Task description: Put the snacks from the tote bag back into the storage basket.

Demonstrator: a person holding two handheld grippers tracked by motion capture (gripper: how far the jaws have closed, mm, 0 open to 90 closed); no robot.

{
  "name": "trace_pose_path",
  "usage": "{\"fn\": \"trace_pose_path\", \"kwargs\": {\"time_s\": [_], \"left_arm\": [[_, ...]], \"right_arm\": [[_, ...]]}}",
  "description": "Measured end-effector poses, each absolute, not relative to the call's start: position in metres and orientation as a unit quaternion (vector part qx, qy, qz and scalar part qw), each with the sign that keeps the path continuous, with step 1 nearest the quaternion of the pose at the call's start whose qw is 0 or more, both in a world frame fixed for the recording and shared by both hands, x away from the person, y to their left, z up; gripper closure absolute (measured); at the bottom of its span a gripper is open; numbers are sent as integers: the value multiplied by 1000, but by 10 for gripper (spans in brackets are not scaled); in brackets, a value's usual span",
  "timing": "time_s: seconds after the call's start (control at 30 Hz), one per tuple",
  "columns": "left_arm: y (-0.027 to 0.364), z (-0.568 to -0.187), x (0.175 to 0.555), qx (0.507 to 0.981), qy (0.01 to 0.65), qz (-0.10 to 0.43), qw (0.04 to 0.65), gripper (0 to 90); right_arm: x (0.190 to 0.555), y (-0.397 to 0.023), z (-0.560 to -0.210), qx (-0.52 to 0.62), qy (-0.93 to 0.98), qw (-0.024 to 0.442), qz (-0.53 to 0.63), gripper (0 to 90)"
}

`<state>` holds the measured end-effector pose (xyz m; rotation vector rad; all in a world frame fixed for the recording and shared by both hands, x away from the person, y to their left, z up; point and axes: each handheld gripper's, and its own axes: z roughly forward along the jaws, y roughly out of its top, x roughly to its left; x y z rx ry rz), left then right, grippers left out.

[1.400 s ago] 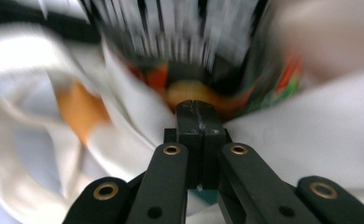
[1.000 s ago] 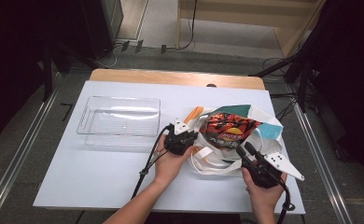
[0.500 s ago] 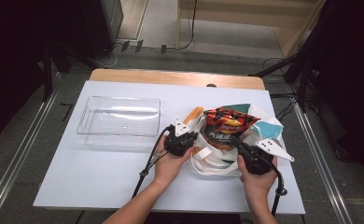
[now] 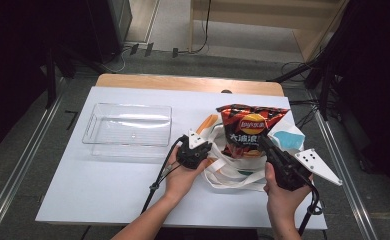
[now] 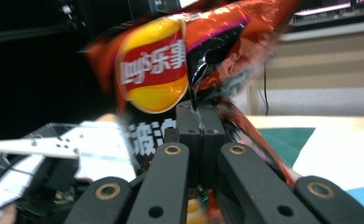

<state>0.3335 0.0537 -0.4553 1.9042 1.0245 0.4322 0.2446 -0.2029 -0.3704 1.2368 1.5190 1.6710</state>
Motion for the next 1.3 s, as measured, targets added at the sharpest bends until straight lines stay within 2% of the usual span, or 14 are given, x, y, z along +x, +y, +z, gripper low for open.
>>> {"fn": "trace_pose_path", "kwargs": {"time_s": [0.13,0.33,0.47,0.6,0.77,0.87,0.97,1.1,1.17,1.23,1.27,1.3], "left_arm": [[61,-444,330,755,412,172,481,843],[73,-416,320,728,395,173,532,735],[74,-391,314,717,360,160,576,682],[65,-379,314,718,326,140,598,569],[54,-377,322,712,321,124,612,363],[48,-374,330,706,314,101,627,296],[39,-372,330,710,291,110,632,288],[24,-371,329,724,258,92,633,310],[19,-372,329,727,256,84,632,414],[15,-371,326,729,247,73,634,609],[15,-371,326,729,247,73,634,661],[10,-370,323,741,251,95,616,686]], "right_arm": [[240,-204,-369,455,572,282,621,900],[238,-209,-377,462,576,274,616,900],[235,-210,-378,460,577,272,617,900],[231,-209,-377,456,579,271,619,900],[227,-211,-376,453,578,271,622,900],[225,-212,-376,451,579,271,622,900],[223,-214,-378,449,581,267,624,900],[221,-217,-382,450,586,258,622,900],[221,-217,-386,453,588,256,619,900],[221,-218,-389,455,591,254,615,900],[221,-218,-390,455,593,255,613,900],[221,-217,-391,456,593,258,611,900]]}}
